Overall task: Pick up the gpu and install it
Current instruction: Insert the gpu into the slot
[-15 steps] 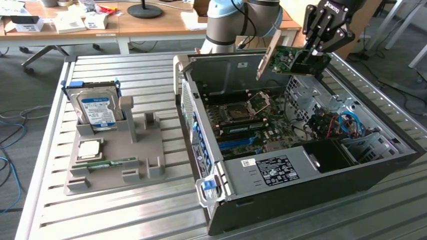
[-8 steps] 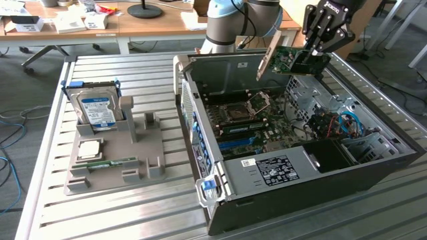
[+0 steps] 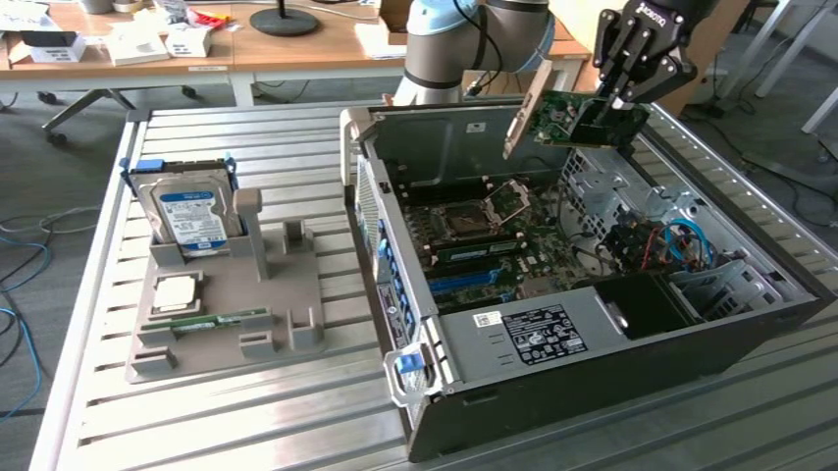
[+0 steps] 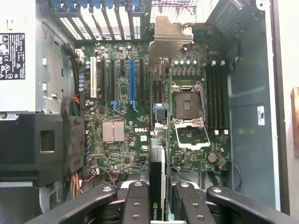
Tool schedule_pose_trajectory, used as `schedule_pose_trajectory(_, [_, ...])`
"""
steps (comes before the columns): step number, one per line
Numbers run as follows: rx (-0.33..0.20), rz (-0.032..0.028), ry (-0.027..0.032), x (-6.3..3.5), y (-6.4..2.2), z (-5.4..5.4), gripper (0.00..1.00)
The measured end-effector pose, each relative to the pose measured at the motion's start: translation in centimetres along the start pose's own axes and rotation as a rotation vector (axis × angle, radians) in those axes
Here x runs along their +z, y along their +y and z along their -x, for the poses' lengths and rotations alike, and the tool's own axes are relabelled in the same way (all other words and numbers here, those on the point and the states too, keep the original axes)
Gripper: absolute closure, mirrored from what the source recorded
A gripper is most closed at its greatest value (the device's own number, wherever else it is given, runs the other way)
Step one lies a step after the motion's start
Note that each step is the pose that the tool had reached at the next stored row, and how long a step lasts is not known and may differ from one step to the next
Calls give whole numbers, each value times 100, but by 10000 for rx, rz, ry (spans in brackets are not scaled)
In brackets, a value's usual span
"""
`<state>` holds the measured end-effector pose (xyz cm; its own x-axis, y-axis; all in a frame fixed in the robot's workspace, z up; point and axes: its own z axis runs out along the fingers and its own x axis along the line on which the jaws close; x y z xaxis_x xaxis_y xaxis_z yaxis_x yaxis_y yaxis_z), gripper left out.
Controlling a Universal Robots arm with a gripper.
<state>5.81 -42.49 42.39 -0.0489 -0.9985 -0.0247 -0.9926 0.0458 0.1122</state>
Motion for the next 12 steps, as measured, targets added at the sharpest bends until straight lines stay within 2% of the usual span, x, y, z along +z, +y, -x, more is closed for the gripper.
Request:
schedule_pose_trajectory(5, [-7,-180,-22,2,11,0,74])
schedule_pose_trajectory(10, [-24,-462,-72,5,42,-2,74])
schedule_pose_trajectory(12, [-28,-547,-91,7,56,-3,74])
